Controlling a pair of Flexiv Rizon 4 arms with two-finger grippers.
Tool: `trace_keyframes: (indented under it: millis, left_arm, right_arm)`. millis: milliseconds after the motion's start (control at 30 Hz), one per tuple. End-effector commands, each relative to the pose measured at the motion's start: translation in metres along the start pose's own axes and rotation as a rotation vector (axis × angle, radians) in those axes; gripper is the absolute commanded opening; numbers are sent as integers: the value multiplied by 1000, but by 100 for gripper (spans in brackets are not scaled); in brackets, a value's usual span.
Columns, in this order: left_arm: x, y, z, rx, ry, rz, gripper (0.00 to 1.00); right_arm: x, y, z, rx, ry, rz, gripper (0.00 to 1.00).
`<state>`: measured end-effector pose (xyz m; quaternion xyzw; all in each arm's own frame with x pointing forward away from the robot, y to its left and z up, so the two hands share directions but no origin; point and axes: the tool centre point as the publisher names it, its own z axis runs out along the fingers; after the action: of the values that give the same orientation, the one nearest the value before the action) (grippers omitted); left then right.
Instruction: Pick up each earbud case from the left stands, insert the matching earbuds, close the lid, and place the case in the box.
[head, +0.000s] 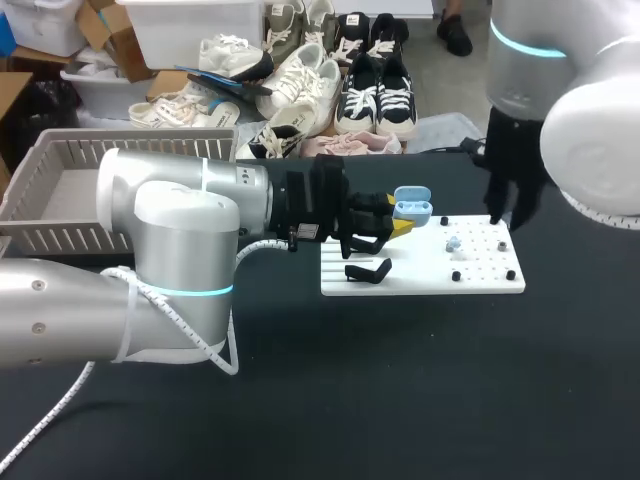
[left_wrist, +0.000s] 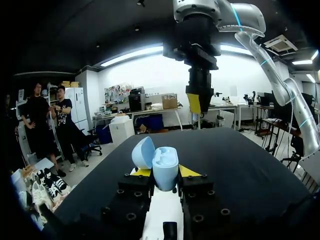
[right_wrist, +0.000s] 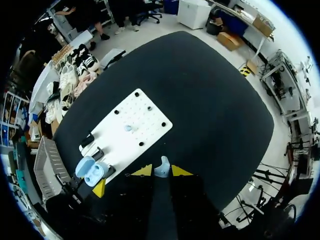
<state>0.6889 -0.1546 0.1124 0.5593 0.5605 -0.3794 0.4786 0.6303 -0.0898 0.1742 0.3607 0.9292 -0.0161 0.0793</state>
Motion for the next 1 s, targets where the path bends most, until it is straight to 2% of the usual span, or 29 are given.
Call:
trace_keyframes:
  millis: [33,433,667,1000]
  left_arm:
    - [0,-1,0,-3,-1,0,0]
    - [0,-1,0,-3,-1,0,0]
    - [0,-1,0,-3,-1,0,0]
    - [0,-1,0,-3,-1,0,0]
  right_arm:
    - [5,26,-11,54,-23,117,0]
    - [17,87,-20,31,-37,65,0]
    - [20,100,-13,19,-22,44,0]
    - [25,105,-10,7,-9,32,0]
